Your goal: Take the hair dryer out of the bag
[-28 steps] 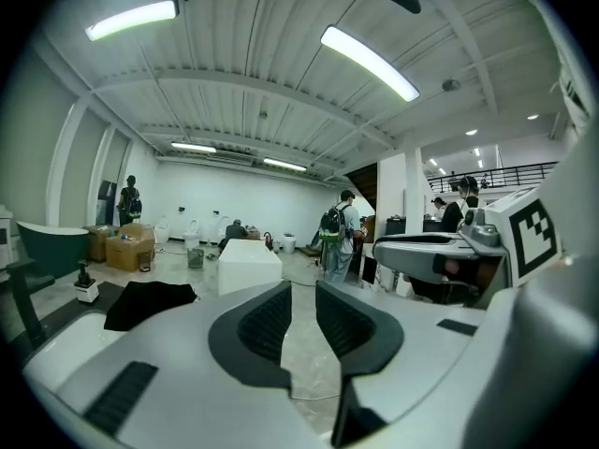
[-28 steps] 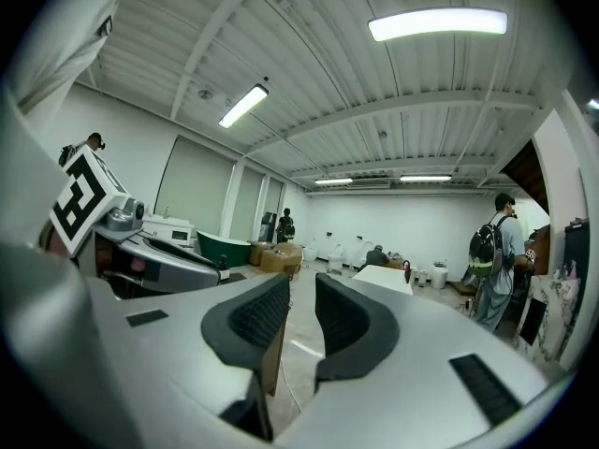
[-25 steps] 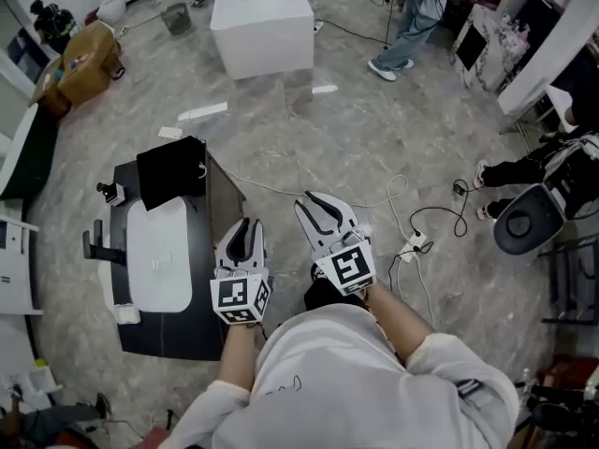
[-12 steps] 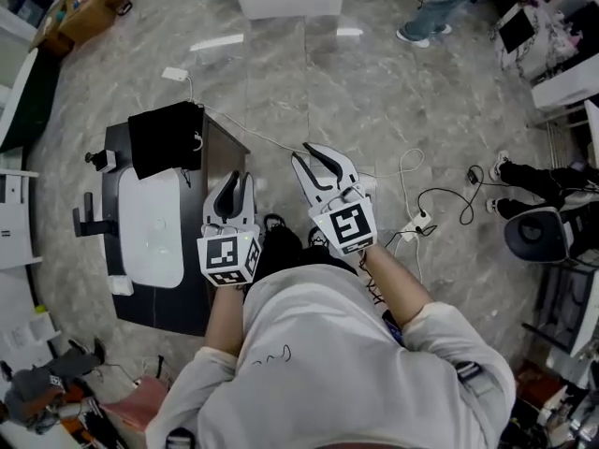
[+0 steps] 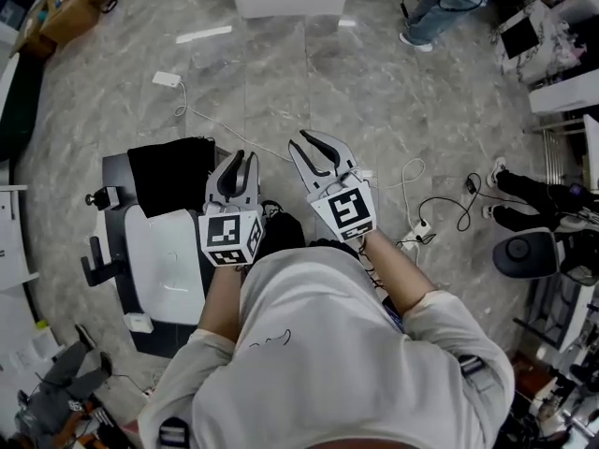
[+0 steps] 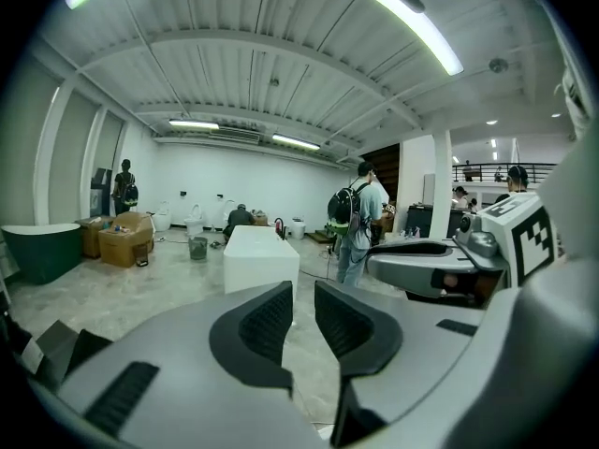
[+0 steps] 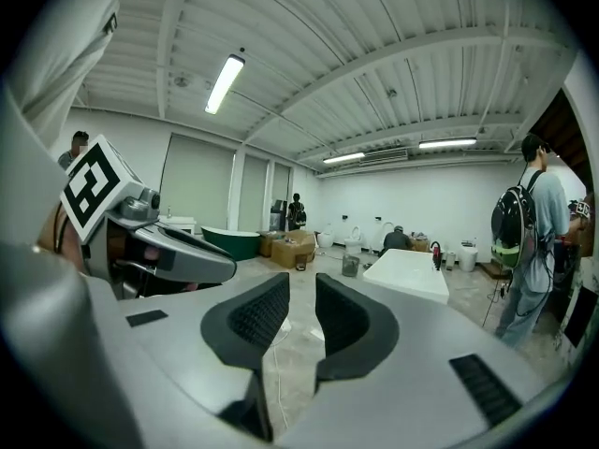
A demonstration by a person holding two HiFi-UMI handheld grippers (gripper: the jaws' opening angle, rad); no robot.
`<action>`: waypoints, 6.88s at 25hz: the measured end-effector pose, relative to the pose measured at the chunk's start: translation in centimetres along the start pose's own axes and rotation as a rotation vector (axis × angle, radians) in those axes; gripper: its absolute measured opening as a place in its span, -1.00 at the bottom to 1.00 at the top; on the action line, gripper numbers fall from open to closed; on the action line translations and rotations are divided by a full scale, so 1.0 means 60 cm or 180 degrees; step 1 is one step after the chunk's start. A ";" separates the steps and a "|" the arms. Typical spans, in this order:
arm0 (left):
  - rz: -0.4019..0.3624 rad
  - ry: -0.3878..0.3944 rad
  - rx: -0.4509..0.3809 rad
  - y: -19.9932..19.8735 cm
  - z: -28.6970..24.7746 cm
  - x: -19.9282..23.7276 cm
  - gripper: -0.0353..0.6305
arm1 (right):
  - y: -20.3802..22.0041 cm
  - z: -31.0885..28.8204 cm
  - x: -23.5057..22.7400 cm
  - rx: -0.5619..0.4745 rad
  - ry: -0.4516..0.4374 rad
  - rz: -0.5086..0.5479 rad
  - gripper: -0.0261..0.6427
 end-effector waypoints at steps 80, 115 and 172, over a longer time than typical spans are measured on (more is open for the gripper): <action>0.1114 -0.1048 0.2034 0.225 -0.075 0.393 -0.80 | 0.000 -0.465 0.166 0.1434 -0.2349 0.1105 -0.70; 0.0933 -0.0328 0.1229 0.251 -0.011 0.514 -0.80 | 0.047 -0.525 0.362 0.1874 -0.2087 0.0987 -0.51; 0.0959 0.0189 0.1399 0.245 -0.015 0.516 -0.80 | 0.050 -0.632 0.300 0.2749 -0.2943 0.1024 -0.11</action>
Point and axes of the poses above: the fingertips, and each gripper's own axes: z backward along the fingers, x to its left, y out of its underside, the point moved 10 cm from there along z, backward along the fingers, and after that the axes turned 15 degrees about x, right-handed, at the moved point
